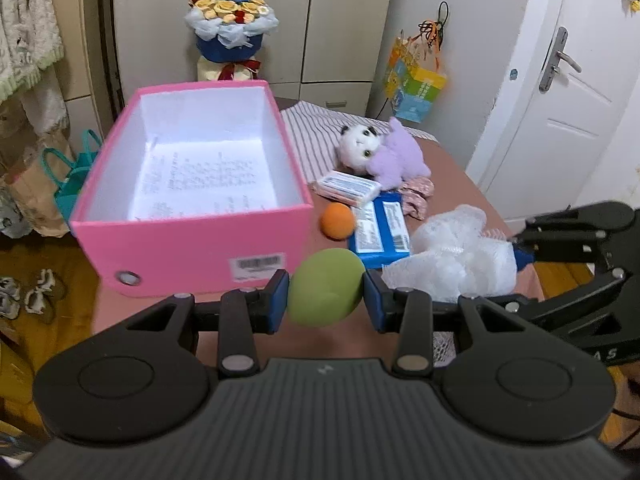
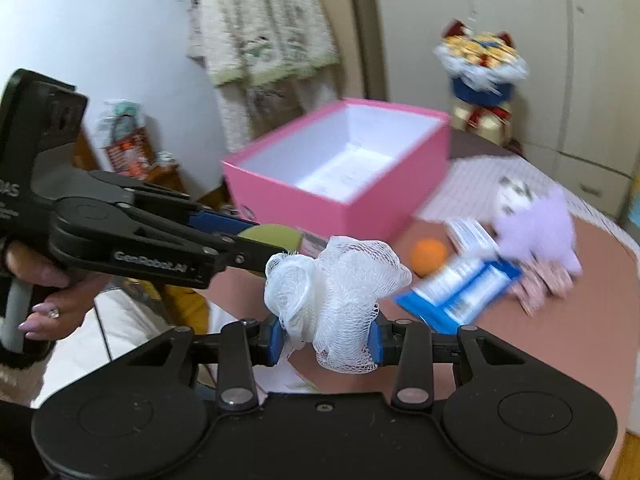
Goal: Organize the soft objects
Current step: 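Carry sponge and puff into the pink box while opening both tools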
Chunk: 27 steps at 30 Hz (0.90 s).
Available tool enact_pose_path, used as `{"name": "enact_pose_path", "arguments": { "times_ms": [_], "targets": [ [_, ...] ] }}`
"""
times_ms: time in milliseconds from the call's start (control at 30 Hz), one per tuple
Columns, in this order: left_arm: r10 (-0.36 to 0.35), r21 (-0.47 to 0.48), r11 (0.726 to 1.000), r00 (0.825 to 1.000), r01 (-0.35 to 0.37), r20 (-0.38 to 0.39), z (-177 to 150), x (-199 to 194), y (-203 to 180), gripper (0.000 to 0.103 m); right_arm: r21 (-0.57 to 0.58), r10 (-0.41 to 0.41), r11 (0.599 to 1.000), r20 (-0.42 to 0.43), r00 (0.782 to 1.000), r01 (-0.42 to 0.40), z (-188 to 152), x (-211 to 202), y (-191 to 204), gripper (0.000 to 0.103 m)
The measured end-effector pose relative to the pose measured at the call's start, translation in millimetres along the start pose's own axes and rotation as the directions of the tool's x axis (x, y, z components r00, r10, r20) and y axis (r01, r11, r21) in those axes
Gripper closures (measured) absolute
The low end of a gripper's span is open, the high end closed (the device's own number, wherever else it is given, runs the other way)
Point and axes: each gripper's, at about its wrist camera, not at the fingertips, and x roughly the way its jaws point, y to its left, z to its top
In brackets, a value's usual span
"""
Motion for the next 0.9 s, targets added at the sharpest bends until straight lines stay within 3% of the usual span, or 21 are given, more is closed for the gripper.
{"name": "enact_pose_path", "arguments": {
  "times_ms": [267,433,600,800,900],
  "targets": [
    [0.022,0.004,1.0,1.0,-0.022,0.014,40.0,-18.5,33.4,0.064,-0.066,0.047,0.997,0.005,0.999,-0.047,57.2,16.6,11.0,0.058],
    [0.044,0.023,0.999,0.996,-0.045,0.074,71.1,-10.7,50.7,0.064,-0.106,0.019,0.994,0.066,0.998,-0.012,88.4,34.7,7.4,0.058],
    [0.043,0.007,0.999,0.995,-0.043,0.086,100.7,18.1,72.5,0.064,-0.107,0.006,0.994,0.084,0.996,0.003,115.2,69.3,-5.6,0.057],
    [0.028,-0.044,0.999,0.996,-0.024,0.09,129.1,55.2,104.6,0.064,-0.136,-0.025,0.99,0.032,0.999,0.03,142.3,116.4,-23.9,0.057],
    [0.063,-0.068,0.996,0.995,-0.057,0.079,134.4,80.4,116.0,0.064,-0.193,-0.033,0.981,0.003,0.999,0.033,153.8,138.5,-25.9,0.057]
  ]
}}
